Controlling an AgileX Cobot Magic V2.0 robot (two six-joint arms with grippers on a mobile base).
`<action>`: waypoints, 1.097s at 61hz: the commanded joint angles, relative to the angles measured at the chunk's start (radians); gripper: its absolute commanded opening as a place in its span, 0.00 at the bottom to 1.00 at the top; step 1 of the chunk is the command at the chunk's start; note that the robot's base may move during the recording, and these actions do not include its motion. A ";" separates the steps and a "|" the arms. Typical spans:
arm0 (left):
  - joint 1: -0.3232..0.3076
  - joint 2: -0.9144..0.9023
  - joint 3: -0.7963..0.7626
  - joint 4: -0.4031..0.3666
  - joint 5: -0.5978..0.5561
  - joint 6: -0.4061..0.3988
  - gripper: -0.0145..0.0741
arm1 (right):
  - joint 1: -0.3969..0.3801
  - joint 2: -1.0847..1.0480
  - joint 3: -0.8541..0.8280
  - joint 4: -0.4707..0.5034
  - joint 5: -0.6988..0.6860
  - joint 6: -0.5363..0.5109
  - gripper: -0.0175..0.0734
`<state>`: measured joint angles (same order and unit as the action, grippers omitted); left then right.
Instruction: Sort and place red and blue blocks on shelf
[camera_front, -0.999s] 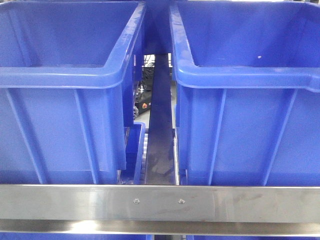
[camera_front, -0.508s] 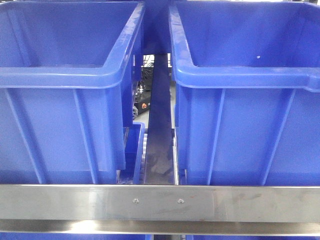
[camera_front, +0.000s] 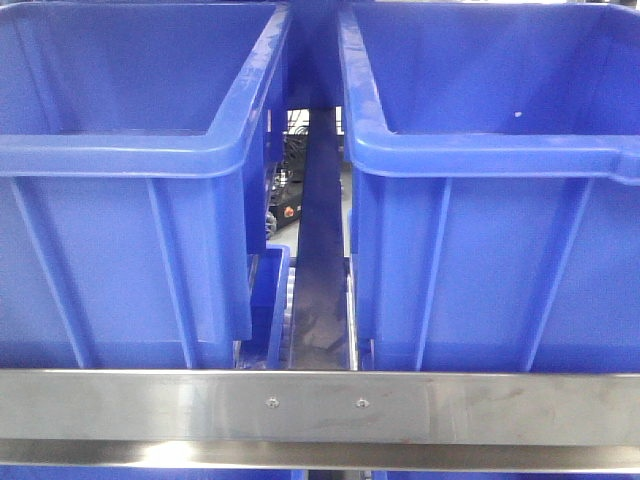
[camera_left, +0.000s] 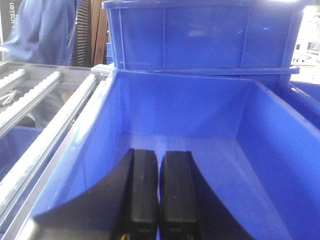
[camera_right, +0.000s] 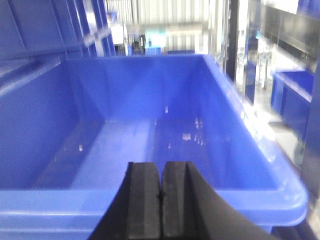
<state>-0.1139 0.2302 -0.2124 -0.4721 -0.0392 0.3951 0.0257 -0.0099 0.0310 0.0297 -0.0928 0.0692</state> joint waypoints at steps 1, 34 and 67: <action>0.000 0.006 -0.030 -0.002 -0.071 0.004 0.30 | -0.007 -0.017 -0.022 -0.011 -0.056 -0.006 0.25; 0.000 0.006 -0.030 -0.002 -0.071 0.004 0.30 | -0.007 -0.017 -0.023 -0.008 -0.008 -0.006 0.25; 0.000 0.006 -0.028 -0.002 -0.073 0.004 0.30 | -0.007 -0.017 -0.023 -0.008 -0.008 -0.006 0.25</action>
<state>-0.1139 0.2302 -0.2117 -0.4721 -0.0378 0.3951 0.0257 -0.0106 0.0330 0.0297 -0.0231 0.0692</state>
